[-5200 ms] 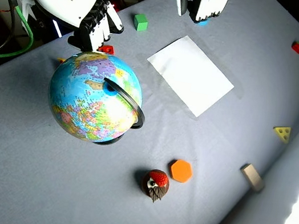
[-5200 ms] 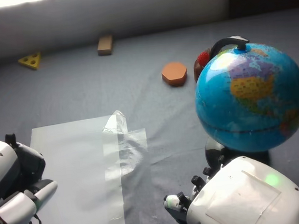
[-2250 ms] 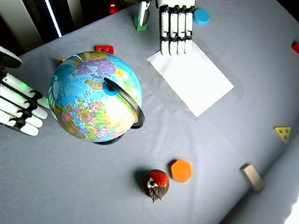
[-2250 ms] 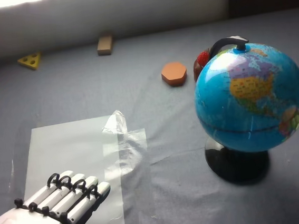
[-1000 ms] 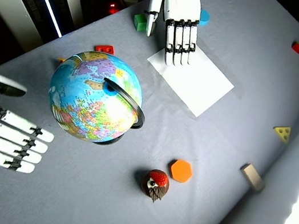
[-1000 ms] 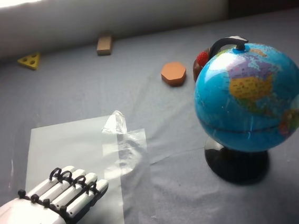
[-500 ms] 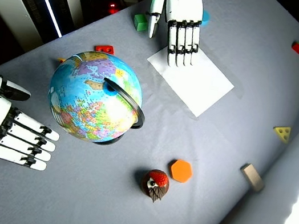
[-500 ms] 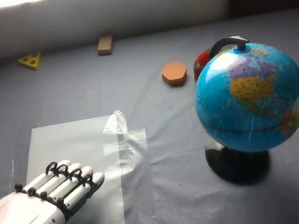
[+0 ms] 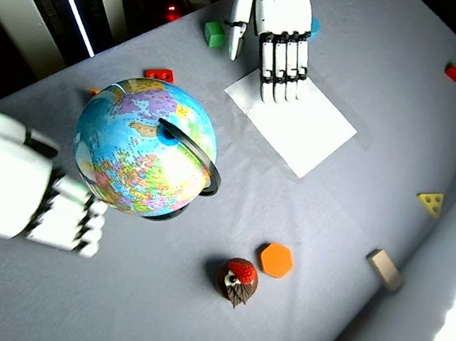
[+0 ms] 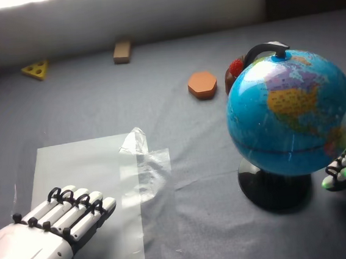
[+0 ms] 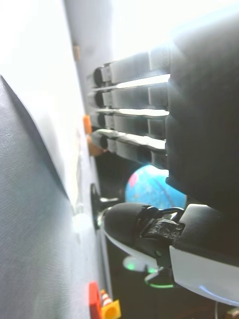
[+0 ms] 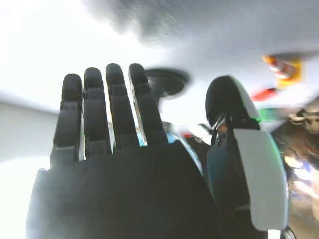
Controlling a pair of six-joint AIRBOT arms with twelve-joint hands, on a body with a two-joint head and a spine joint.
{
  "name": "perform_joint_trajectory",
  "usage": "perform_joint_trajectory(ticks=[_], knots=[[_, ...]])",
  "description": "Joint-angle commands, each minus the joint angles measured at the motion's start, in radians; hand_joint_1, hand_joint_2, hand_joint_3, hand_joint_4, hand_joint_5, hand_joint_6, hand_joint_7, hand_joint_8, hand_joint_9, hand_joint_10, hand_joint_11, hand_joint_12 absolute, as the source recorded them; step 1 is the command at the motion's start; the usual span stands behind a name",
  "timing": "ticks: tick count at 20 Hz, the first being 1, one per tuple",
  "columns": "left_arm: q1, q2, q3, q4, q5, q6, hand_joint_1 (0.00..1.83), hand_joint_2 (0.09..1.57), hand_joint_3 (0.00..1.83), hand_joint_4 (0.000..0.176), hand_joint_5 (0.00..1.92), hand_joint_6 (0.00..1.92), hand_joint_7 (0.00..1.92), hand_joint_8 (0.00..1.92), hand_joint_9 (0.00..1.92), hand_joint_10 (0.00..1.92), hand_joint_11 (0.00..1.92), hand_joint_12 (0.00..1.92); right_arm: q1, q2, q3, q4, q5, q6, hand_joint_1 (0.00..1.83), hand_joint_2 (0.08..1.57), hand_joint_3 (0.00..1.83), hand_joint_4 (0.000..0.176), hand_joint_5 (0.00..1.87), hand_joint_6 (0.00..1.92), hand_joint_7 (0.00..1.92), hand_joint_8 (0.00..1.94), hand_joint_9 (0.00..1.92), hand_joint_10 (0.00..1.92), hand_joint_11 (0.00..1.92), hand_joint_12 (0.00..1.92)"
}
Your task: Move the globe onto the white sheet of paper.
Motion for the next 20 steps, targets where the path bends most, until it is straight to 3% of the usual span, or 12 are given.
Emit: perform_joint_trajectory(ticks=[1, 2, 3, 6, 15, 17, 20], knots=[[-0.007, -0.006, -0.003, 0.029, -0.109, 0.000, 0.00, 1.38, 0.00, 0.000, 0.00, 0.00, 0.00, 0.00, 0.00, 0.00, 0.00, 0.00, 0.014, 0.005, 0.012, 0.080, 0.024, -0.085, 0.02, 1.25, 0.00, 0.000, 0.23, 0.00, 0.25, 0.00, 0.20, 0.01, 0.00, 0.33], [-0.005, -0.007, -0.006, 0.029, -0.116, 0.000, 0.00, 1.38, 0.00, 0.000, 0.00, 0.00, 0.00, 0.00, 0.00, 0.00, 0.00, 0.00, 0.004, -0.001, 0.029, 0.249, 0.066, -0.293, 0.02, 1.25, 0.00, 0.000, 0.23, 0.00, 0.25, 0.00, 0.20, 0.01, 0.00, 0.33], [-0.005, -0.008, -0.007, 0.029, -0.118, 0.000, 0.00, 1.38, 0.00, 0.000, 0.00, 0.00, 0.00, 0.00, 0.00, 0.00, 0.00, 0.00, 0.000, -0.005, 0.036, 0.308, 0.078, -0.374, 0.02, 1.25, 0.00, 0.000, 0.23, 0.00, 0.25, 0.00, 0.20, 0.01, 0.00, 0.33], [-0.004, -0.008, -0.009, 0.026, -0.118, 0.001, 0.00, 1.38, 0.00, 0.000, 0.00, 0.00, 0.00, 0.00, 0.00, 0.00, 0.00, 0.00, -0.001, -0.022, 0.066, 0.401, 0.130, -0.485, 0.03, 1.25, 0.00, 0.000, 0.24, 0.00, 0.25, 0.00, 0.20, 0.01, 0.00, 0.33], [-0.005, -0.007, -0.009, 0.022, -0.118, -0.002, 0.00, 1.38, 0.00, 0.000, 0.00, 0.00, 0.00, 0.00, 0.00, 0.00, 0.00, 0.00, -0.023, -0.071, 0.149, 0.416, 0.291, -0.534, 0.03, 1.25, 0.00, 0.000, 0.23, 0.00, 0.26, 0.00, 0.22, 0.01, 0.00, 0.40], [-0.006, -0.007, -0.009, 0.022, -0.118, -0.002, 0.00, 1.38, 0.00, 0.000, 0.00, 0.00, 0.00, 0.00, 0.00, 0.00, 0.00, 0.00, -0.023, -0.082, 0.168, 0.426, 0.306, -0.546, 0.03, 1.25, 0.00, 0.000, 0.23, 0.00, 0.25, 0.00, 0.19, 0.01, 0.00, 0.33], [-0.005, -0.008, -0.010, 0.021, -0.115, 0.001, 0.00, 1.38, 0.00, 0.000, 0.00, 0.00, 0.00, 0.00, 0.00, 0.00, 0.00, 0.00, -0.025, -0.103, 0.197, 0.452, 0.324, -0.606, 0.03, 1.25, 0.00, 0.000, 0.23, 0.00, 0.26, 0.01, 0.19, 0.01, 0.00, 0.36]])
